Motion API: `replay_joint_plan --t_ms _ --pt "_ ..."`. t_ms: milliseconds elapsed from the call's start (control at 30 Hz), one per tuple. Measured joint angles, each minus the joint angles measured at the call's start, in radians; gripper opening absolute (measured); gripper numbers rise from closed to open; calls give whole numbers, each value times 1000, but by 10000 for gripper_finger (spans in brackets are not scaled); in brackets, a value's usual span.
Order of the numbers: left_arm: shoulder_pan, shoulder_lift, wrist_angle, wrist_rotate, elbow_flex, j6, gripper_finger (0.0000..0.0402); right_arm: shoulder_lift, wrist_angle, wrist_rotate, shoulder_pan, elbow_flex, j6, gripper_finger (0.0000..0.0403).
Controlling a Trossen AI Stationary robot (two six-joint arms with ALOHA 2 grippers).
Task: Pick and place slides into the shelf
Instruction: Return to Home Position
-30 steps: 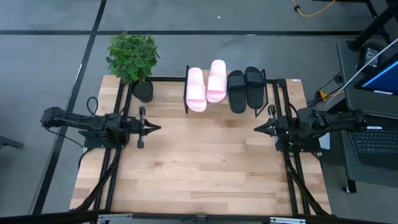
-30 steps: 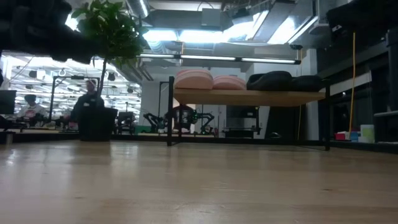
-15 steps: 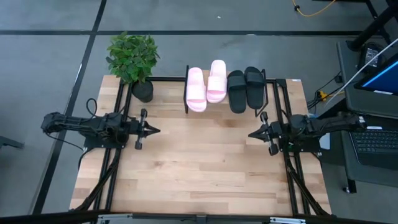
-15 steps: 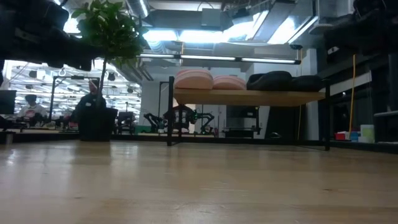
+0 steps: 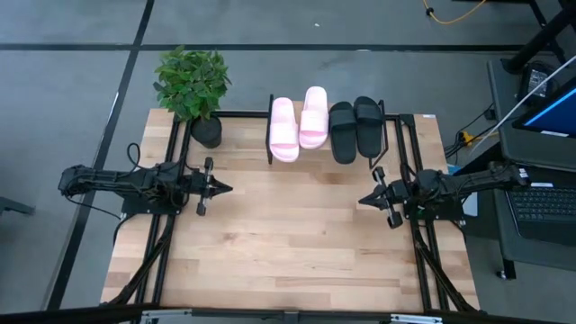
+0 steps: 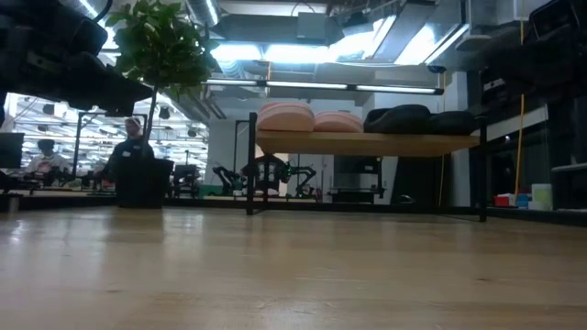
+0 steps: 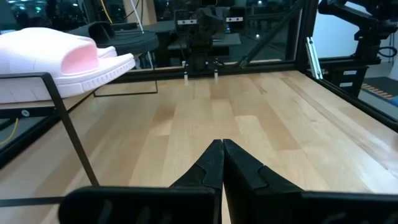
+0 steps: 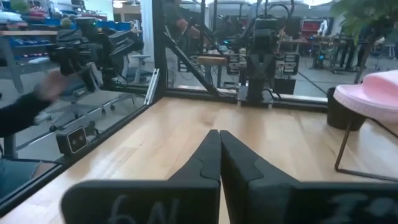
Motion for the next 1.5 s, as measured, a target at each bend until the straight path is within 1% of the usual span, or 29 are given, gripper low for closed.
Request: replay_joint_plan --t_ms 100,233,333,533,700,933,1067,1200,1267,1400,1500 --pt "0 0 0 0 0 0 0 0 13 19 0 0 -13 6" --pt "0 0 0 -1 0 1 0 0 44 80 0 0 -54 18" --pt "0 0 0 -2 0 1 0 0 44 84 0 0 -11 23" --pt "0 0 1 -3 0 1 0 0 40 86 0 0 -8 25" --pt "0 0 1 -3 0 1 0 0 29 86 0 0 26 25" --pt "0 0 1 -3 0 1 0 0 41 87 0 2 17 25" --pt "0 0 1 -3 0 1 0 -8 40 110 0 2 -55 25" --pt "0 0 2 -2 0 1 0 -82 -9 127 -22 2 -57 25" --pt "0 0 2 -2 0 1 0 -145 -70 125 -37 2 -62 26" --pt "0 0 3 -2 0 1 0 -260 -211 124 -73 1 -23 26" --pt "0 0 5 -2 0 1 0 -259 -228 114 -107 0 -64 26"
